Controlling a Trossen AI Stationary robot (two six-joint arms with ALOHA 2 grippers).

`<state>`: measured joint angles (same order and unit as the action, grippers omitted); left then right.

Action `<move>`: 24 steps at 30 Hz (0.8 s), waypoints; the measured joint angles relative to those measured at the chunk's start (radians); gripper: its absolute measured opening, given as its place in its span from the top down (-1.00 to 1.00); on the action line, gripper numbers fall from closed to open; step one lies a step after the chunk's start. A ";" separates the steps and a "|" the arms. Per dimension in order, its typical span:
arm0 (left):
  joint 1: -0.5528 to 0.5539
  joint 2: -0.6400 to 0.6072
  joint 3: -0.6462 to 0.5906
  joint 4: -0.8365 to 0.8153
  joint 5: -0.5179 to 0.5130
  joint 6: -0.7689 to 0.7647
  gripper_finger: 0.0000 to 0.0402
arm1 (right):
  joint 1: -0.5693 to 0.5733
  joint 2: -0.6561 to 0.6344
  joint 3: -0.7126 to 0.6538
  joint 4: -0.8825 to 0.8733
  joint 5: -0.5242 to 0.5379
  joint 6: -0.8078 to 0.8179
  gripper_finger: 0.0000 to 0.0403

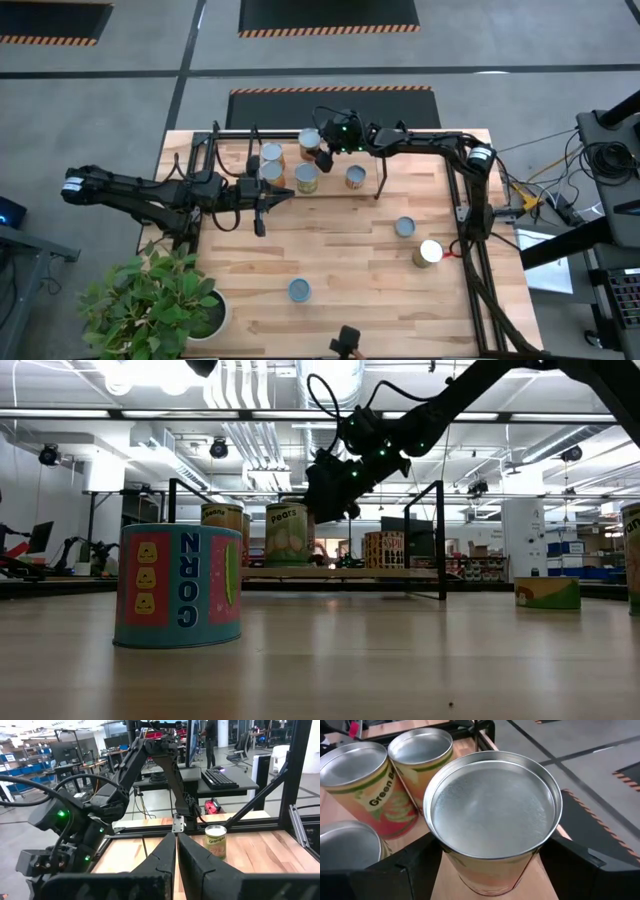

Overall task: Pick and place cans onto a shelf
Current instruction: Put the big orange canned corn on the shelf aligned with the other big green canned pear

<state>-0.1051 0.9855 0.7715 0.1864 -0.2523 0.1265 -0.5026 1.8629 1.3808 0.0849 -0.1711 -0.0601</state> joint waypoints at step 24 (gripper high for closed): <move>0.000 0.000 0.000 0.000 0.000 0.000 0.99 | 0.000 0.000 -0.004 -0.106 -0.021 -0.069 -0.45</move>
<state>-0.1047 0.9855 0.7715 0.1864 -0.2523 0.1261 -0.5026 1.8633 1.3766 -0.0211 -0.1917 -0.1295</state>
